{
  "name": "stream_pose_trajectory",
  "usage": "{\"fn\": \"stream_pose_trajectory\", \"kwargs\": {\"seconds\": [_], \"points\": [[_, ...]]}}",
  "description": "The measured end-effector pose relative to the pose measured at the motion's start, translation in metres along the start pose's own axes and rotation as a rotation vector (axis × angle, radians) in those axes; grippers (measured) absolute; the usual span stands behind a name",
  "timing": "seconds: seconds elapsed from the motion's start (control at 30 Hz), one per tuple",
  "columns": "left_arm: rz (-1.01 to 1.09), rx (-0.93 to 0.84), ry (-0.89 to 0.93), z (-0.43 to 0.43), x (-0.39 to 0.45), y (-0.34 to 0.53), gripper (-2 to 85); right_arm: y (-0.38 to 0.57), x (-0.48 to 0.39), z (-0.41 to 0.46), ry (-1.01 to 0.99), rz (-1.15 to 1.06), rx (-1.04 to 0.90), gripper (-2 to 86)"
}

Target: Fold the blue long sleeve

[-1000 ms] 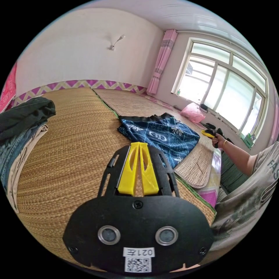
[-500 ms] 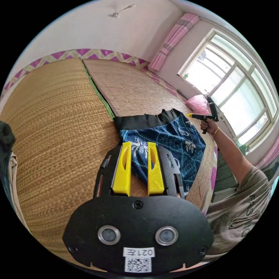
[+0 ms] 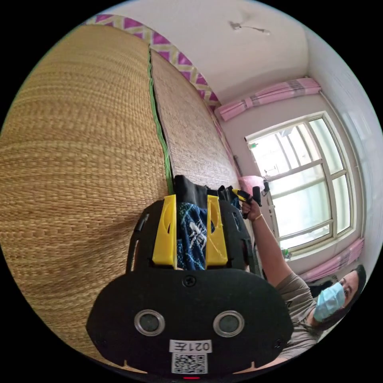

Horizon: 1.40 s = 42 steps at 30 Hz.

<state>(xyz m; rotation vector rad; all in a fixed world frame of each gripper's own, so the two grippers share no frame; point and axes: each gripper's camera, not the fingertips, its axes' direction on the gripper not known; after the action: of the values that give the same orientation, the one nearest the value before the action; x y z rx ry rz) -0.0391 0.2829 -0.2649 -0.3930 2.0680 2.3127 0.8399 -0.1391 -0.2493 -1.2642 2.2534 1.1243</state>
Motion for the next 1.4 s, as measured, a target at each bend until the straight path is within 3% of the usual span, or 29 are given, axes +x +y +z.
{"fn": "stream_pose_trajectory", "kwargs": {"seconds": [0.2,0.3,0.5,0.7,0.87,1.07,1.2,1.4], "points": [[0.055,-0.139,-0.056,0.043,0.017,-0.034,10.7,0.017,0.003,0.023,0.023,-0.003,-0.017,1.0],[0.026,-0.122,-0.17,0.042,0.019,-0.041,2.8,0.026,-0.001,0.027,0.019,-0.02,-0.021,0.2],[0.147,0.04,0.061,-0.037,0.068,-0.015,-0.8,0.058,-0.026,-0.007,-0.08,-0.081,0.063,-0.3],[0.519,0.093,0.169,-0.154,0.229,0.108,-1.0,0.173,-0.106,-0.105,-0.355,-0.352,0.12,-0.3],[0.686,0.059,0.187,-0.222,0.332,0.312,-1.0,0.385,-0.161,-0.2,-0.452,-0.579,0.145,-0.3],[0.444,-0.1,0.162,-0.154,0.3,0.486,-1.0,0.565,-0.12,-0.205,-0.339,-0.448,0.129,-0.4],[0.271,-0.17,0.151,-0.099,0.251,0.542,-1.0,0.606,-0.058,-0.178,-0.257,-0.267,0.052,0.0],[0.12,-0.19,0.302,-0.094,0.236,0.571,-0.9,0.635,-0.023,-0.203,-0.382,-0.228,0.127,1.2]]}}
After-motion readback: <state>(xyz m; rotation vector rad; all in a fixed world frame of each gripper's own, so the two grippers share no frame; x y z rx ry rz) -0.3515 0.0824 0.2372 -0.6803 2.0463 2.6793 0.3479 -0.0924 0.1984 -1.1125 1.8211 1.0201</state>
